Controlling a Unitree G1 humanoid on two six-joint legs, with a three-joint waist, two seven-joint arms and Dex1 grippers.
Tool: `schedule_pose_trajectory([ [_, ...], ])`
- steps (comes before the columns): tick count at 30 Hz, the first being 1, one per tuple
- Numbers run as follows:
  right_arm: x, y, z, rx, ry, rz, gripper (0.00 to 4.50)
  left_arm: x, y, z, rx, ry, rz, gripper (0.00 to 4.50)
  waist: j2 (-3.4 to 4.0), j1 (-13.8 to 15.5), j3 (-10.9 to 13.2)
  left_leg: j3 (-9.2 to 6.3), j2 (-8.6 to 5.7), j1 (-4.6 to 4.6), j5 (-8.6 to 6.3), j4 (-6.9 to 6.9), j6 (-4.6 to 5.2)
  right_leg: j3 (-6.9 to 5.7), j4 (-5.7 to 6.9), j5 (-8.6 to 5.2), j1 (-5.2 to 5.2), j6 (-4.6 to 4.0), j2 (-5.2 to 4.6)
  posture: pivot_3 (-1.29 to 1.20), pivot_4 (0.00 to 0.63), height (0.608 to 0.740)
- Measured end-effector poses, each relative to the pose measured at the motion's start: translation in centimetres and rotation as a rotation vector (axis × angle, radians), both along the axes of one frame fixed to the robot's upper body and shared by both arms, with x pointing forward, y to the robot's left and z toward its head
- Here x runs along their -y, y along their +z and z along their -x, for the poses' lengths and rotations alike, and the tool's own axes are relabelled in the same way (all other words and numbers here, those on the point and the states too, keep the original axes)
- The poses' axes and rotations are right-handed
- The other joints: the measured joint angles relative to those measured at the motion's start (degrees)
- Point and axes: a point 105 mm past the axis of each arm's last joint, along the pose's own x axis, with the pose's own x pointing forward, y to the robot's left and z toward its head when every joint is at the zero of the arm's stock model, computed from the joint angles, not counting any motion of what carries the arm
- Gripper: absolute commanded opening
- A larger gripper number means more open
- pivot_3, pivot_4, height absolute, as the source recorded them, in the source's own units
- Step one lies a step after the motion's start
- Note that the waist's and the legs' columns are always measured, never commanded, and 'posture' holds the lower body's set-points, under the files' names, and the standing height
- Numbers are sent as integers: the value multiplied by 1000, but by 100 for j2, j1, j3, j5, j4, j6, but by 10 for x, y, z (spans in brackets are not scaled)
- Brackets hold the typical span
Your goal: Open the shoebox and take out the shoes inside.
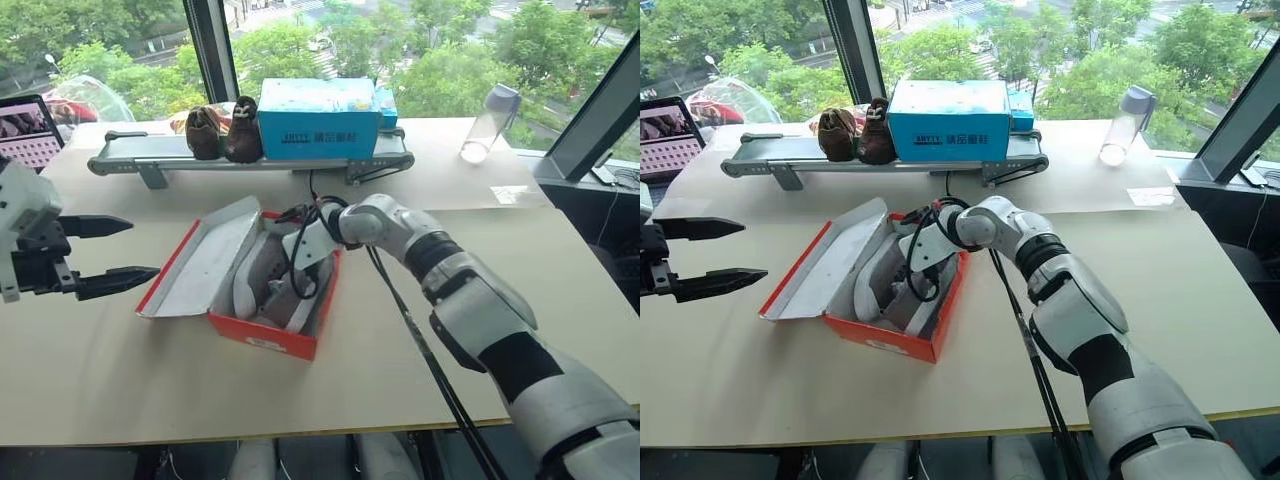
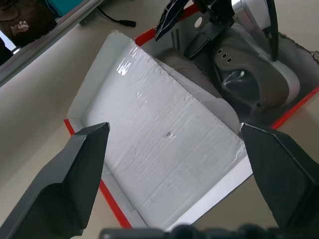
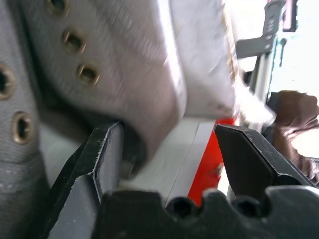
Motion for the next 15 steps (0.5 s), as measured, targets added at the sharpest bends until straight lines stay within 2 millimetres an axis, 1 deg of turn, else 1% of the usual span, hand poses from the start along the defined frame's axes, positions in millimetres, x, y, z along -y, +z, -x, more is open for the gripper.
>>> schedule_pose_trajectory([
  [2,-5,-1,2,-7,11,-4,2968,-1,1,2,2,7,-1,4500,0,-8,0,0,1,2,0,-3,0,1,0,-1,0,-1,1,0,150,740],
  [3,-6,-2,3,-12,14,-3,2830,-1,1,2,-1,10,0,4500,0,-10,0,0,1,2,0,-3,0,2,0,-1,0,-2,2,0,150,740],
  [4,-7,-4,4,-22,15,2,2473,-2,0,2,-5,12,0,4500,0,-16,0,0,2,2,0,-4,0,2,1,-1,-1,-2,3,0,150,740],
  [5,-8,-6,5,-33,17,6,1977,-2,0,2,-7,13,1,4500,0,-34,0,0,3,2,0,-4,0,2,1,-1,-1,-3,5,0,150,740],
  [6,-8,-6,5,-38,19,8,1747,-2,0,2,-7,13,1,4500,0,-46,0,0,4,2,0,-4,0,2,1,0,-1,-3,5,0,150,740],
  [8,-10,-5,7,-48,25,5,1121,-1,1,3,-2,11,-3,4500,-2,-84,-1,0,4,6,0,-4,0,3,1,0,3,-3,5,0,150,740],
  [11,-7,-1,6,-67,19,-18,56,-1,1,3,1,10,-4,4500,-3,-126,-2,0,6,8,0,-4,0,5,2,0,3,-3,8,0,150,740],
  [15,-5,0,6,-84,21,-23,18,1,2,2,7,3,-3,4500,-3,-134,-2,1,14,12,-1,-7,-1,8,8,-1,0,-9,17,0,150,740],
])
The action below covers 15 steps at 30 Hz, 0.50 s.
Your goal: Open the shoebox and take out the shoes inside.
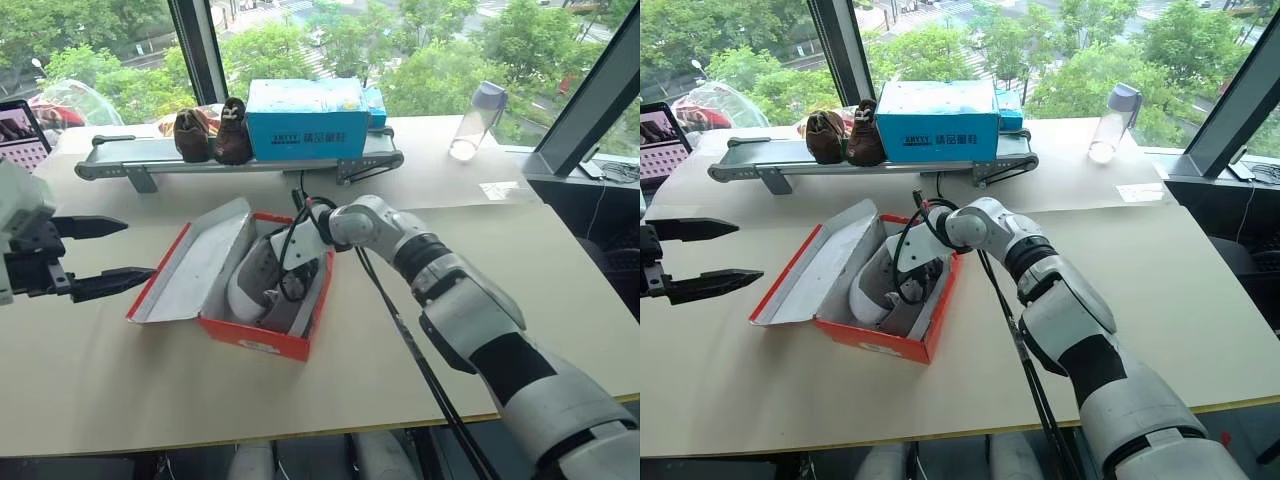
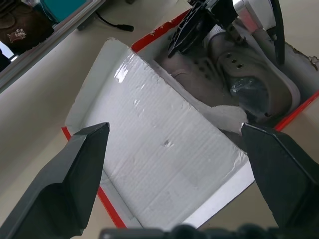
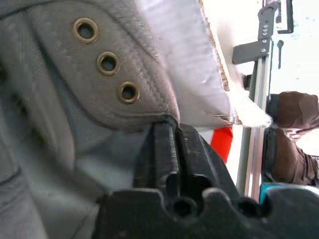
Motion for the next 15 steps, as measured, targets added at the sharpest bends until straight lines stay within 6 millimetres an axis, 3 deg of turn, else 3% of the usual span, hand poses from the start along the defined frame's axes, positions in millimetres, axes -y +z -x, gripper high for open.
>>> schedule_pose_trajectory([
  [4,4,0,1,-50,-7,-39,18,4,2,0,1,-24,14,4500,0,8,0,0,2,-2,-1,0,-1,2,2,-1,-1,-2,2,0,150,740],
  [8,8,10,4,-223,-27,-159,18,7,-2,-1,-27,-54,35,4500,1,15,2,0,4,-7,-1,0,-1,6,6,-1,-6,-3,5,0,150,740],
  [10,11,29,3,-313,-52,-249,18,10,0,-2,-32,-77,59,4500,1,25,8,0,4,-12,0,1,-1,8,11,-1,-11,-3,8,0,150,740],
  [15,33,100,2,-451,-112,-507,18,21,2,-5,-45,-155,92,4500,0,79,7,0,5,-11,-1,2,-1,10,10,-2,-9,-2,10,0,150,740],
])
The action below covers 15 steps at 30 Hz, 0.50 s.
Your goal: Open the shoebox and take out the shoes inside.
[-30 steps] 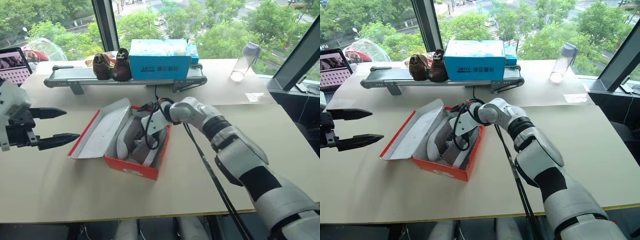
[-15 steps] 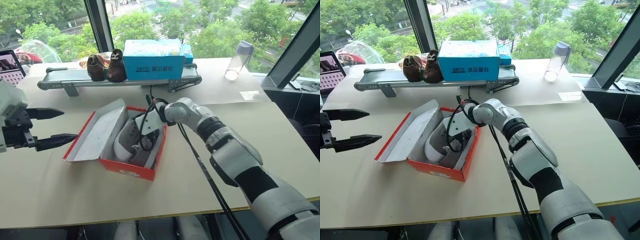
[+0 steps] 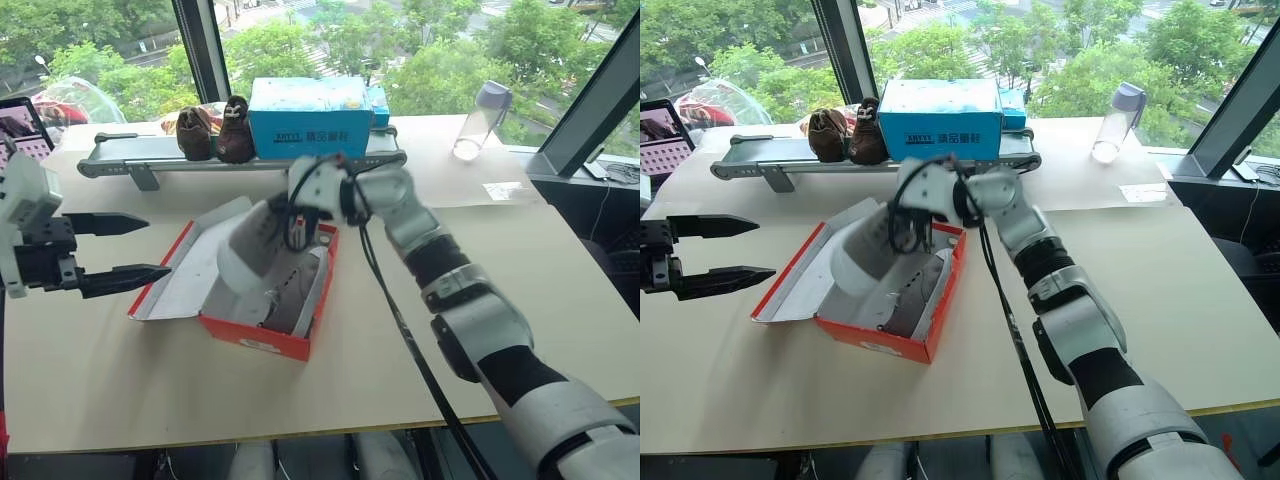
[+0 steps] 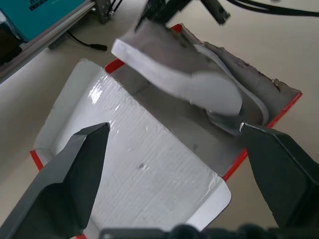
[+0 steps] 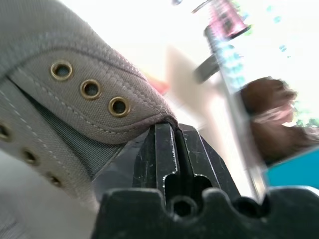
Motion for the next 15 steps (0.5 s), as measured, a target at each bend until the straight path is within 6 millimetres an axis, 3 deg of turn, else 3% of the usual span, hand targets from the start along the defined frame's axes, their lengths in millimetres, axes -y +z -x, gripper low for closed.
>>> schedule_pose_trajectory([
  [4,22,17,-4,-136,-84,-61,18,4,-1,-6,-5,-25,10,4500,1,74,1,2,0,-2,0,0,0,4,1,-1,-5,-1,3,0,150,740],
  [6,60,21,-11,-262,-202,-54,18,8,1,-10,9,-52,19,4500,3,153,2,1,-2,-14,0,3,0,5,-2,-2,-7,-4,3,0,150,740],
  [7,90,26,-14,-353,-294,-72,18,8,1,-13,11,-57,27,4500,3,212,2,1,-2,-25,0,8,0,5,-7,-2,-12,-4,4,0,150,740],
  [10,129,36,-10,-506,-411,-149,18,9,-1,-18,9,-65,38,4500,5,249,3,1,-3,-41,0,9,0,7,-16,0,-22,-8,4,0,150,740],
  [15,145,64,8,-921,-524,-381,18,24,-9,-32,19,-137,63,4500,12,171,8,13,2,-45,0,10,2,28,14,17,-51,-40,15,0,150,740],
])
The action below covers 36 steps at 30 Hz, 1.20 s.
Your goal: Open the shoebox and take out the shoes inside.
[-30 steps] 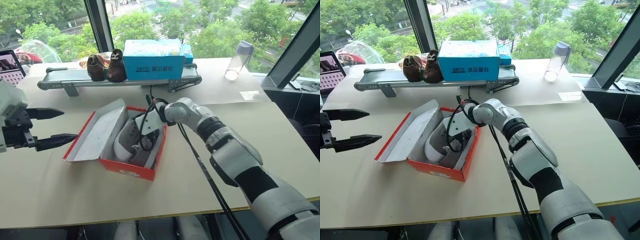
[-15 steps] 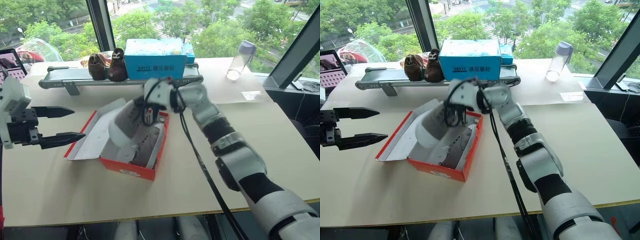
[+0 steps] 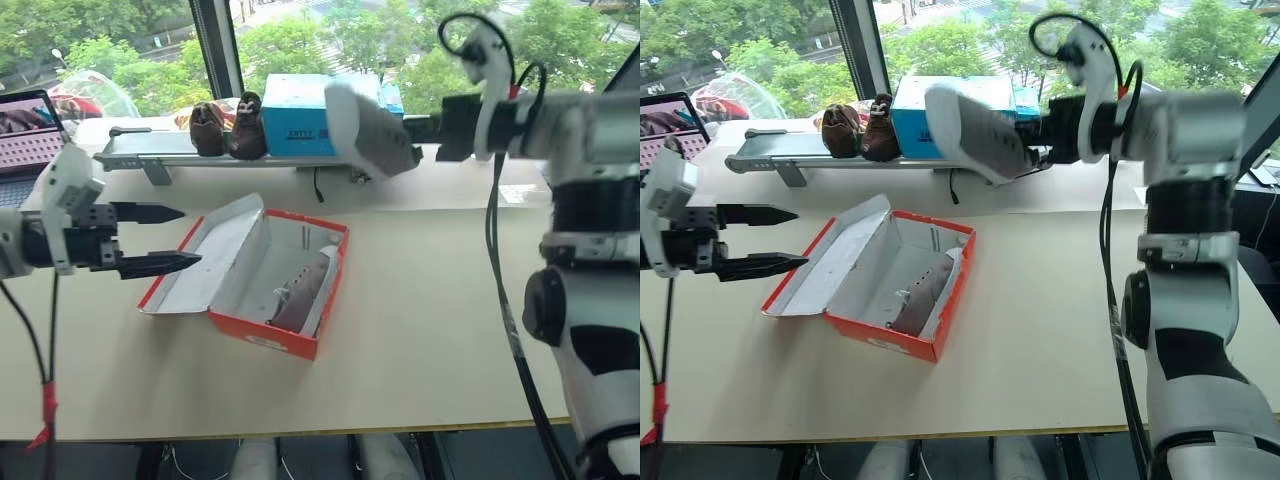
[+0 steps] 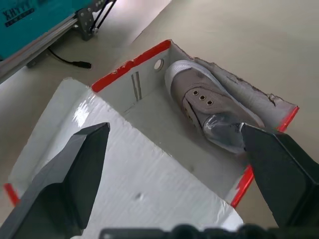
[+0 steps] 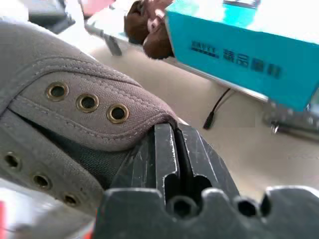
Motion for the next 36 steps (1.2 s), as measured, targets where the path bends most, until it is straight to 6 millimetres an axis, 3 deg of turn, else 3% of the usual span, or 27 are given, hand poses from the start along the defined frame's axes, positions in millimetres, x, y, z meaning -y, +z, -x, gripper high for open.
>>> schedule_pose_trajectory([
  [2,10,-3,9,-99,-25,-28,18,3,-5,-4,-13,-9,3,4500,-10,-17,-6,0,1,0,-3,1,4,-1,-6,-2,7,-1,1,0,150,740],
  [4,21,-23,10,-184,-58,-12,18,3,-8,-5,-19,-10,5,4500,-12,-23,-7,1,-1,-4,-3,7,5,0,-14,-6,11,7,-2,0,150,740],
  [8,58,-112,18,-459,-150,121,18,2,-12,-9,-17,-11,-15,4500,-5,1,-2,1,-5,-13,-7,26,11,5,-15,-23,16,34,-2,0,150,740],
  [10,66,-138,24,-530,-169,167,18,1,-13,-9,-21,-8,-18,4500,12,-4,8,1,-8,-25,-9,36,15,9,-7,-22,7,36,-2,0,150,740],
  [14,88,-150,32,-554,-235,225,18,2,-13,-10,-18,-9,-21,4500,13,-60,9,1,-6,-45,-11,42,17,11,2,-20,-18,34,0,0,150,740],
  [18,94,-163,34,-582,-256,254,18,2,-14,-9,-20,-7,-27,4500,13,-90,9,1,-5,-43,-11,44,19,13,2,-22,-18,37,2,0,150,740],
  [19,95,-165,35,-587,-257,259,328,2,-15,-9,-21,-7,-28,4500,13,-84,9,1,-5,-43,-11,45,19,13,2,-22,-18,37,2,0,150,740],
  [20,96,-169,35,-593,-259,263,328,2,-16,-9,-25,-6,-30,4500,13,-75,9,1,-6,-43,-11,47,19,13,2,-22,-16,38,2,0,150,740],
  [21,97,-172,35,-596,-261,267,741,2,-18,-9,-29,-3,-30,4500,13,-71,9,1,-7,-44,-11,48,19,14,1,-22,-16,38,1,0,150,740],
  [27,105,-170,27,-589,-286,238,2685,1,-19,-9,-30,10,-30,4500,14,-69,10,1,-7,-45,-11,50,19,15,1,-21,-17,40,1,0,150,740],
  [32,113,-109,20,-419,-301,216,4480,3,-24,-5,-42,3,-39,4500,18,-76,12,3,-5,-45,-12,44,19,16,-3,-21,-20,40,2,0,150,740],
  [34,111,-92,17,-353,-295,230,4480,1,-24,-5,-40,9,-37,4500,17,-80,11,5,-5,-44,-12,46,18,17,-3,-21,-20,40,2,0,150,740],
  [36,94,-75,15,-249,-221,255,4480,1,-22,-5,-33,14,-35,4500,17,-85,11,6,-4,-44,-12,47,18,18,-2,-21,-21,41,2,0,150,740],
])
